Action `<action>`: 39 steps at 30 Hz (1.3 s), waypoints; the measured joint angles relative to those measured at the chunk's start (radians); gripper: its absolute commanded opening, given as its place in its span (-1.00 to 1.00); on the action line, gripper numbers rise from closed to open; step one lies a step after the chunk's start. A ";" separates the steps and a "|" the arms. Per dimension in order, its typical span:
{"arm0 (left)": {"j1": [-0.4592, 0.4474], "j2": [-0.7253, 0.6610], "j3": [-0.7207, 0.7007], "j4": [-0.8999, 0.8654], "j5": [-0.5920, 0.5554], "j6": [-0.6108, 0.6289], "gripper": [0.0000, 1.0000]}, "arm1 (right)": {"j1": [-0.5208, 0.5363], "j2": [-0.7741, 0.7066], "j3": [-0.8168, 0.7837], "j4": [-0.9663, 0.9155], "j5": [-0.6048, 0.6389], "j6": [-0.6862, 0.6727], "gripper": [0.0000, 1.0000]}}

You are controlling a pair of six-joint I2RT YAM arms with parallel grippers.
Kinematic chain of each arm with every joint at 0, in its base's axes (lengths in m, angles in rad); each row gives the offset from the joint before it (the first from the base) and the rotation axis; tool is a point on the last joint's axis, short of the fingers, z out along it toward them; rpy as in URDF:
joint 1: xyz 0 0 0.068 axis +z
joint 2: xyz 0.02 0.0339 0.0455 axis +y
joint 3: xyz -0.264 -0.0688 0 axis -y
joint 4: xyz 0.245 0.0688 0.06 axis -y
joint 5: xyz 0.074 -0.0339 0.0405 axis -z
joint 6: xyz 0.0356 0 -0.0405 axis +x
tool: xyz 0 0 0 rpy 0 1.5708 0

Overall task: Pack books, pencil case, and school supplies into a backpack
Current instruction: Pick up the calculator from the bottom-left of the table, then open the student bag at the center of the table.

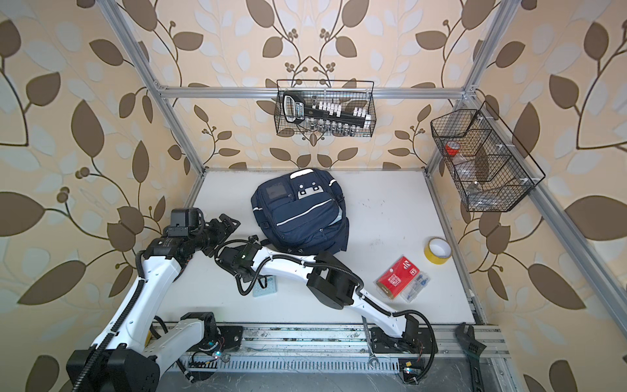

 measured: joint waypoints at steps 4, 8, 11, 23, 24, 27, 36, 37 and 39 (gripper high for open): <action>0.000 -0.014 0.013 -0.001 0.003 0.042 0.79 | 0.009 -0.140 -0.196 0.001 0.042 -0.007 -0.17; -0.009 -0.006 0.061 0.000 0.001 0.091 0.74 | 0.029 -0.359 -0.350 0.015 0.055 -0.002 -0.17; -0.084 0.020 0.098 0.012 -0.026 0.119 0.74 | 0.027 -0.552 -0.451 0.025 0.093 0.012 -0.17; -0.626 0.558 0.448 0.159 -0.089 0.298 0.88 | -0.492 -1.081 -0.823 0.132 0.055 -0.105 -0.13; -0.658 0.627 0.508 0.168 -0.094 0.320 0.90 | -0.579 -1.114 -0.858 0.149 0.031 -0.131 -0.13; -0.731 0.787 0.650 0.169 -0.129 0.386 0.94 | -0.783 -1.162 -0.927 0.189 -0.050 -0.210 -0.13; -0.808 1.106 1.025 0.058 -0.438 0.527 0.02 | -0.964 -1.124 -1.044 0.294 -0.237 -0.369 -0.16; -0.806 1.119 1.038 0.051 -0.472 0.528 -0.20 | -0.964 -1.124 -1.057 0.301 -0.248 -0.375 -0.16; -0.808 1.137 1.055 0.051 -0.510 0.532 -0.68 | -0.964 -1.124 -1.078 0.314 -0.273 -0.387 -0.17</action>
